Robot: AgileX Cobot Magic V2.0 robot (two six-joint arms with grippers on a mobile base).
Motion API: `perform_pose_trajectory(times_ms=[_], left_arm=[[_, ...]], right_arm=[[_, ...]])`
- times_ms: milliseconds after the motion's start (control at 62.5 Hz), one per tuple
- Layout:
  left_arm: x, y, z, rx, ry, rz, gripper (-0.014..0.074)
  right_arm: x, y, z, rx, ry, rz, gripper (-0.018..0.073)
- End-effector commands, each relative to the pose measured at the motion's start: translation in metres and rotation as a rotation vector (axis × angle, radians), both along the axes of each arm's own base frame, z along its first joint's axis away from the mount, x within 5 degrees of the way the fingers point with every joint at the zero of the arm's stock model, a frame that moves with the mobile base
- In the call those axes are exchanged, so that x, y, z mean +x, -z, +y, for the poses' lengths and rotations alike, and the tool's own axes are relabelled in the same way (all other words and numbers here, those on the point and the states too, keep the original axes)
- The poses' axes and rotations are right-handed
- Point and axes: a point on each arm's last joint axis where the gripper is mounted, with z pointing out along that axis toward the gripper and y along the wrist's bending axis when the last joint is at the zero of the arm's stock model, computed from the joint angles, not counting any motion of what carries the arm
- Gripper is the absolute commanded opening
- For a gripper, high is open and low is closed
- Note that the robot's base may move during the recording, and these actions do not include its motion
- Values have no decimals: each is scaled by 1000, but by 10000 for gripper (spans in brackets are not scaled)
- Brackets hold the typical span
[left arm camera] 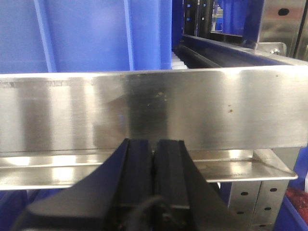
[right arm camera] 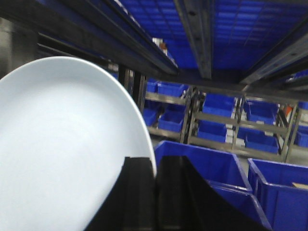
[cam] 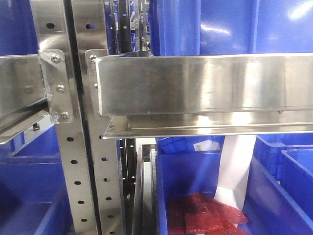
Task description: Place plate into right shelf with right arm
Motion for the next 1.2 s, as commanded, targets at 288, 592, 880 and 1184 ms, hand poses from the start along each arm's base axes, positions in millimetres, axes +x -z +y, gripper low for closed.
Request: perform_pose_trajectory(times_ms=[288,592,880,1184], left_arm=[[0,-6,1,-14,-12,-87,-47],[0,-6,1,-14,-12,-87,-47],[0,-6,1,-14,-12,-87,-47],[0,-6,1,-14,-12,-87,-47]], right_arm=[[75,-18,-10,-22,181,43,29],[149,25,-19,-61,259,187,29],[193,62,-13,-90,254,293,31],[193,64,-13,-73,251,318,426]])
